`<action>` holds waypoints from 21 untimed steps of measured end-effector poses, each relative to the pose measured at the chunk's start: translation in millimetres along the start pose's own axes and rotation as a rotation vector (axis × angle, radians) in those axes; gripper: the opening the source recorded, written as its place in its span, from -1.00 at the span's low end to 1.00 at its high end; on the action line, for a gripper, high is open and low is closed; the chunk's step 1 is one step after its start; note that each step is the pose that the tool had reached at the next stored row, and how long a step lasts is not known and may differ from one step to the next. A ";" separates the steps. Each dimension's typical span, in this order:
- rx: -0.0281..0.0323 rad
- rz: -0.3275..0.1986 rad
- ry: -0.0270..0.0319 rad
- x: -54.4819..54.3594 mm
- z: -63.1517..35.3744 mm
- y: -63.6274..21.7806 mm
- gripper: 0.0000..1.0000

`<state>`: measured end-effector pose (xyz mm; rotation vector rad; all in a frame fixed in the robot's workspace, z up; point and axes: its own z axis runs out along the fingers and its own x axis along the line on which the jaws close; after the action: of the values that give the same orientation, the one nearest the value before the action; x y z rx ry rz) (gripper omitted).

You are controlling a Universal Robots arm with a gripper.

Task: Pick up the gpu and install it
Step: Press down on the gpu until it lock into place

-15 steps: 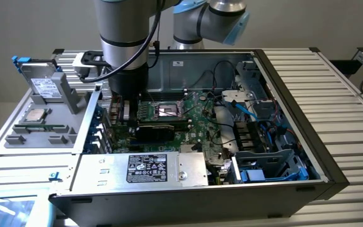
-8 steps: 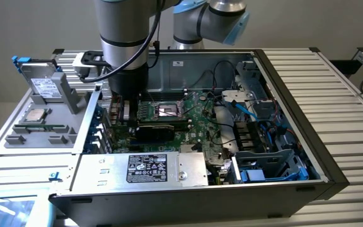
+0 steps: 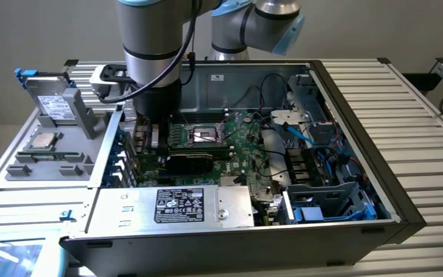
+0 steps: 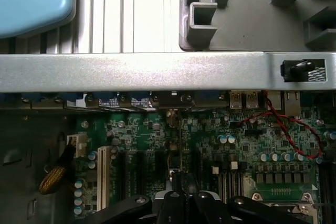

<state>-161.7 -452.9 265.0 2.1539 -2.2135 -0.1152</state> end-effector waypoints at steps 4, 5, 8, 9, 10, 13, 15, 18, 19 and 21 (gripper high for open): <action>-0.0010 0.000 0.0013 0.1 0.6 0.0 -0.76; -0.0010 0.000 0.0013 0.1 0.6 0.0 -0.76; -0.0019 0.000 -0.0015 -0.3 -3.0 0.4 -0.76; -0.0029 0.001 0.0000 -0.2 -6.2 0.8 -0.76; -0.0036 0.000 0.0008 -0.1 -8.8 1.0 -0.76; -0.0036 0.000 0.0006 -0.1 -9.9 0.9 -0.76; -0.0038 0.000 0.0009 -0.1 -10.1 1.0 -0.76; -0.0040 0.000 0.0012 -0.2 -10.8 -4.9 -0.76; -0.0039 0.000 0.0010 -0.3 -11.0 -9.4 -0.76; -0.0040 0.000 0.0009 -0.5 -11.8 -18.3 -0.76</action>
<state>-142.4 -453.1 275.2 2.1512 -2.2111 -0.1185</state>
